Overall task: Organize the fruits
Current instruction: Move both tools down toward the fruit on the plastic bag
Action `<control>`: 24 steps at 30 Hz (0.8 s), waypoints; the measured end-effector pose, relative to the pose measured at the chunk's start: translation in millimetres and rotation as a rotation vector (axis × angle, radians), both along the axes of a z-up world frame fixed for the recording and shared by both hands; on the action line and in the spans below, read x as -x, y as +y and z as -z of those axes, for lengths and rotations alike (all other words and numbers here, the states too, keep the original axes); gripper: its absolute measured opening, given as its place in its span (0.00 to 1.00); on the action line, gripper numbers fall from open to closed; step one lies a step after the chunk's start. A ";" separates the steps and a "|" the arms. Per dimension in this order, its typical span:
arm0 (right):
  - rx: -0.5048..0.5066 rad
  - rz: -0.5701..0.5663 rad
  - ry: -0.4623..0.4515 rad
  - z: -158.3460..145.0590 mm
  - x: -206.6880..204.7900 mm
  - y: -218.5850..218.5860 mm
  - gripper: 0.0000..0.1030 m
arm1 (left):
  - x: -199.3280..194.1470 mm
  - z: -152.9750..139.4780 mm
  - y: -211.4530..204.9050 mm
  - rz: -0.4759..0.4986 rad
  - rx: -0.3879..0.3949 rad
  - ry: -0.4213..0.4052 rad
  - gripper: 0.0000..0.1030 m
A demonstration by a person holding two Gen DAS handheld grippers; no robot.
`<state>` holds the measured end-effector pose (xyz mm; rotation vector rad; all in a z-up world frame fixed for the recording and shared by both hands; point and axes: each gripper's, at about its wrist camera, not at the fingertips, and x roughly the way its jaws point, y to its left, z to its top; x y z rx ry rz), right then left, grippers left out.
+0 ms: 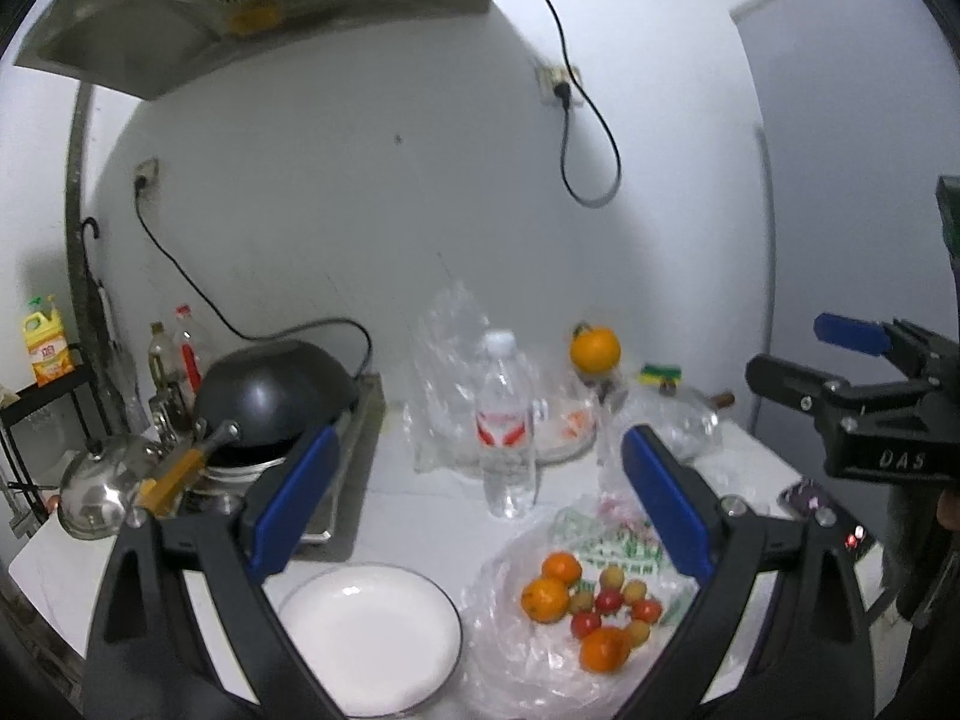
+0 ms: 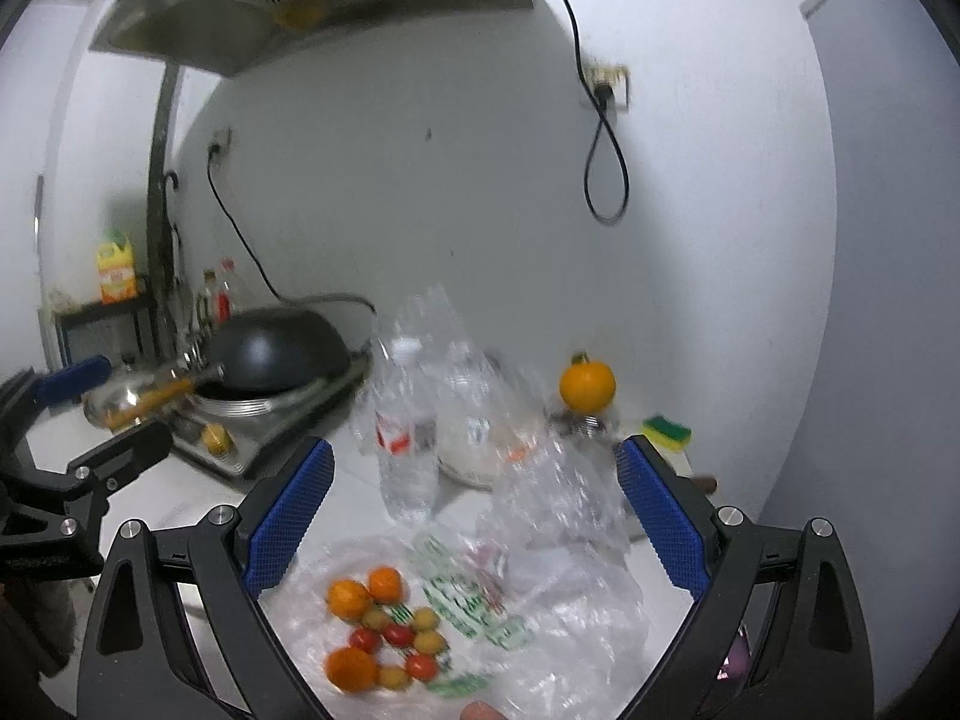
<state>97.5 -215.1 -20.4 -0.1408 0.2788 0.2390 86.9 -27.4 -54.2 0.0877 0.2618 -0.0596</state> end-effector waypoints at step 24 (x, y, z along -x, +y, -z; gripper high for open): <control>0.033 -0.017 0.322 105.5 -47.1 -30.0 0.67 | -57.1 112.1 -56.5 0.144 -0.096 0.337 0.92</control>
